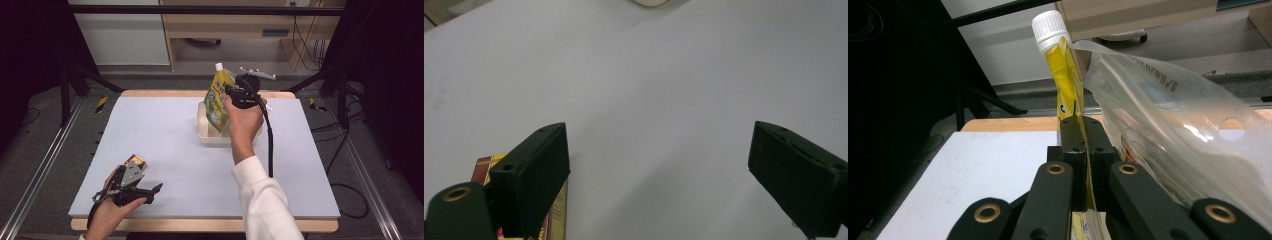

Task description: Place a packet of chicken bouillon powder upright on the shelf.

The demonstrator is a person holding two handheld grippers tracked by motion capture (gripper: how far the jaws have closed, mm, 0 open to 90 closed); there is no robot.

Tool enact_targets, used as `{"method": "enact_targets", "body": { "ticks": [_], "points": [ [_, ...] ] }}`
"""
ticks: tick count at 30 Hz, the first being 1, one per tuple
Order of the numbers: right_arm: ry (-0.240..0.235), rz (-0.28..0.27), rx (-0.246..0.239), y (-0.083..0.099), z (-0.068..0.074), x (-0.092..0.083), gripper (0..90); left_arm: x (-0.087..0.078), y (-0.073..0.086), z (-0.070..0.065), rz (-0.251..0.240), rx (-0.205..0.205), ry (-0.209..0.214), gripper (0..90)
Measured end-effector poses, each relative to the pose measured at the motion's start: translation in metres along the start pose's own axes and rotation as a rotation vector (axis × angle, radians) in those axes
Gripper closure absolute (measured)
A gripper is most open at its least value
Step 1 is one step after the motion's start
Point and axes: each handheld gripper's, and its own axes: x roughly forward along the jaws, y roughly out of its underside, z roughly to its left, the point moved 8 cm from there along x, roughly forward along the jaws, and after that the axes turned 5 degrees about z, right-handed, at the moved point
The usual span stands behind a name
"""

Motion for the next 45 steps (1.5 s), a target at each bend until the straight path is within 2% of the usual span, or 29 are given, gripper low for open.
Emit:
{"method": "enact_targets", "body": {
  "ticks": [10, 17, 19, 27, 31, 35, 38, 45],
  "points": [
    [0.023, -0.016, 0.018, 0.001, -0.005, 0.005, 90.0, 0.002, 0.001, -0.002, 0.008, 0.008, 0.004, 9.2],
    [0.046, -0.020, 0.050, -0.002, -0.010, 0.011, 90.0, 0.003, 0.001, -0.003, 0.008, 0.010, 0.005, 9.2],
    [0.048, -0.025, 0.052, -0.002, -0.012, 0.012, 90.0, 0.002, 0.002, -0.002, 0.022, 0.024, 0.007, 9.2],
    [0.062, -0.033, 0.069, 0.000, -0.015, 0.017, 90.0, 0.004, 0.002, -0.004, 0.017, 0.017, 0.009, 9.2],
    [0.045, -0.033, 0.100, -0.001, -0.015, 0.017, 90.0, 0.004, 0.002, -0.005, 0.018, 0.019, 0.011, 9.2],
    [0.035, -0.038, 0.103, -0.001, -0.011, 0.016, 90.0, 0.004, 0.002, -0.005, 0.020, 0.025, 0.010, 9.2],
    [0.052, -0.039, 0.089, 0.001, -0.011, 0.017, 90.0, 0.004, 0.002, -0.006, 0.021, 0.028, 0.010, 9.2],
    [0.083, -0.037, 0.101, 0.010, -0.017, 0.025, 90.0, 0.004, 0.001, -0.006, 0.021, 0.030, 0.011, 9.3]
  ]
}}
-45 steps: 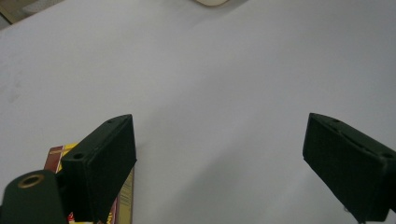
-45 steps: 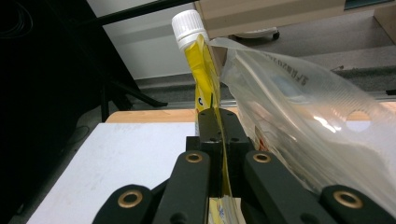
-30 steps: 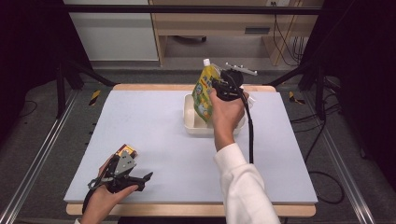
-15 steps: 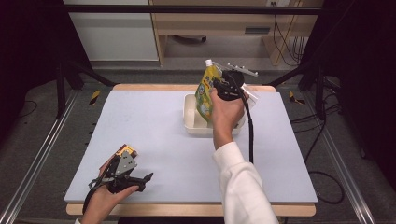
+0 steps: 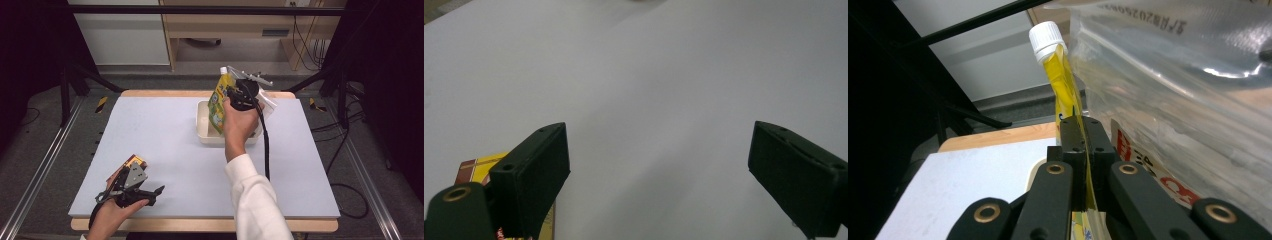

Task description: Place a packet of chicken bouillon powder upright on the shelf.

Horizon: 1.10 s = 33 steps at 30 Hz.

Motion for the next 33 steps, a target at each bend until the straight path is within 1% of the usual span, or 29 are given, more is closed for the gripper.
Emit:
{"method": "enact_targets", "body": {
  "ticks": [3, 6, 7, 10, 13, 15, 16, 17, 18, 19, 20, 25, 30, 33],
  "points": [
    [0.014, -0.012, -0.012, 0.001, -0.002, 0.001, 90.0, 0.000, 0.000, 0.000, 0.001, 0.000, 0.002, 9.3],
    [0.027, -0.019, -0.011, 0.001, -0.002, 0.000, 90.0, 0.000, 0.000, -0.001, 0.001, 0.002, 0.003, 9.3],
    [0.024, -0.024, -0.010, 0.000, -0.002, 0.000, 90.0, 0.000, 0.000, 0.000, 0.010, 0.014, 0.001, 9.3],
    [0.035, -0.030, -0.017, 0.000, 0.000, -0.001, 90.0, 0.000, 0.000, -0.001, 0.010, 0.017, 0.001, 9.3],
    [0.041, -0.023, -0.035, 0.003, 0.002, 0.002, 90.0, 0.000, 0.000, -0.001, 0.011, 0.019, 0.002, 9.3],
    [0.042, -0.017, -0.037, 0.007, 0.005, 0.005, 89.9, 0.000, 0.000, -0.002, 0.010, 0.020, 0.001, 9.3],
    [0.045, -0.019, -0.043, 0.008, 0.005, 0.006, 89.9, 0.000, -0.001, -0.002, 0.000, 0.009, 0.003, 9.3],
    [0.046, -0.017, -0.053, 0.010, 0.006, 0.008, 89.9, 0.000, -0.001, -0.002, 0.001, 0.009, 0.003, 9.3],
    [0.045, -0.016, -0.053, 0.011, 0.006, 0.009, 89.8, 0.000, -0.001, -0.002, 0.000, 0.009, 0.002, 9.3],
    [0.047, -0.015, -0.057, 0.013, 0.006, 0.010, 89.8, 0.000, 0.000, -0.001, 0.012, 0.021, 0.001, 9.3],
    [0.049, -0.008, -0.051, 0.015, 0.005, 0.011, 89.8, 0.000, 0.000, -0.001, 0.011, 0.020, 0.000, 9.3],
    [0.033, -0.002, -0.049, 0.022, 0.002, 0.014, 89.6, 0.000, 0.000, -0.001, 0.011, 0.023, 0.000, 9.3],
    [0.006, 0.007, -0.054, 0.030, 0.000, 0.017, 89.1, 0.000, 0.000, -0.002, 0.014, 0.024, -0.001, 9.3],
    [0.003, 0.011, -0.053, 0.032, -0.001, 0.017, 88.8, 0.001, 0.000, -0.002, 0.014, 0.024, -0.002, 9.3]
  ]
}}
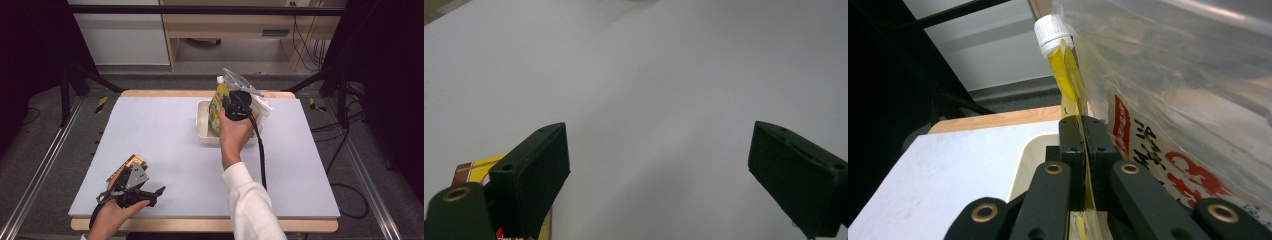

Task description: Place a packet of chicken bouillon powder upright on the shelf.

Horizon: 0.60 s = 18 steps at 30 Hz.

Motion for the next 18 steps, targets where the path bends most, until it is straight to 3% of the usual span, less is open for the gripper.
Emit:
{"method": "enact_targets", "body": {
  "ticks": [12, 18],
  "points": [
    [-0.023, 0.001, -0.031, 0.0034, 0.0026, -0.0006, 84.7, -0.0001, 0.0002, 0.0003, 0.001, 0.000, -0.001, 9.3],
    [-0.054, -0.022, -0.045, 0.0045, 0.0067, -0.0069, 73.0, -0.0003, 0.0003, 0.0008, 0.002, 0.002, 0.000, 9.2]
  ]
}}
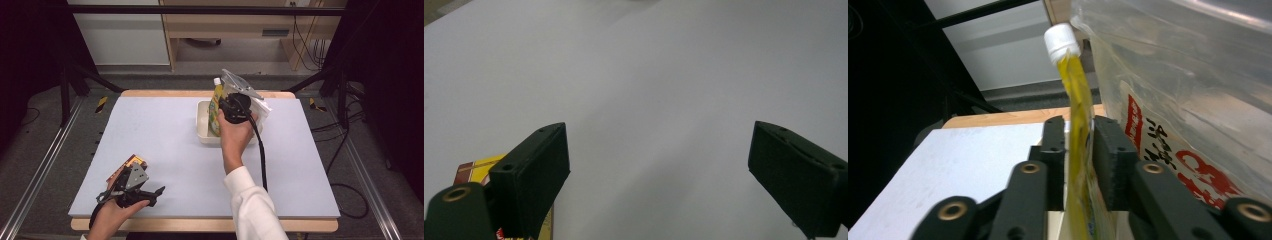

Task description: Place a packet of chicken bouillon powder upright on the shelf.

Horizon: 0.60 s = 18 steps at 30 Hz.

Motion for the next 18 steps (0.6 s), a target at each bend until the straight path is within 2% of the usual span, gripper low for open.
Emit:
{"method": "enact_targets", "body": {
  "ticks": [8, 12, 14, 15, 16, 18],
  "points": [
    [-0.035, -0.024, -0.083, 0.004, 0.007, -0.018, 56.9, -0.001, 0.000, 0.002, -0.006, -0.002, -0.012, 9.2],
    [-0.058, -0.042, -0.125, 0.007, 0.010, -0.033, 49.2, -0.002, -0.001, 0.005, -0.021, -0.022, -0.019, 8.9],
    [-0.068, -0.051, -0.142, 0.010, 0.010, -0.040, 46.1, -0.004, 0.000, 0.008, -0.018, -0.017, -0.028, 8.6],
    [-0.073, -0.053, -0.150, 0.012, 0.010, -0.044, 44.4, -0.004, 0.000, 0.008, -0.028, -0.032, -0.029, 8.2],
    [-0.084, -0.054, -0.157, 0.014, 0.011, -0.047, 42.7, -0.004, 0.001, 0.010, -0.017, -0.022, -0.032, 7.9],
    [-0.093, -0.055, -0.183, 0.019, 0.010, -0.053, 39.6, -0.004, 0.002, 0.011, -0.015, -0.026, -0.033, 7.0]
  ]
}}
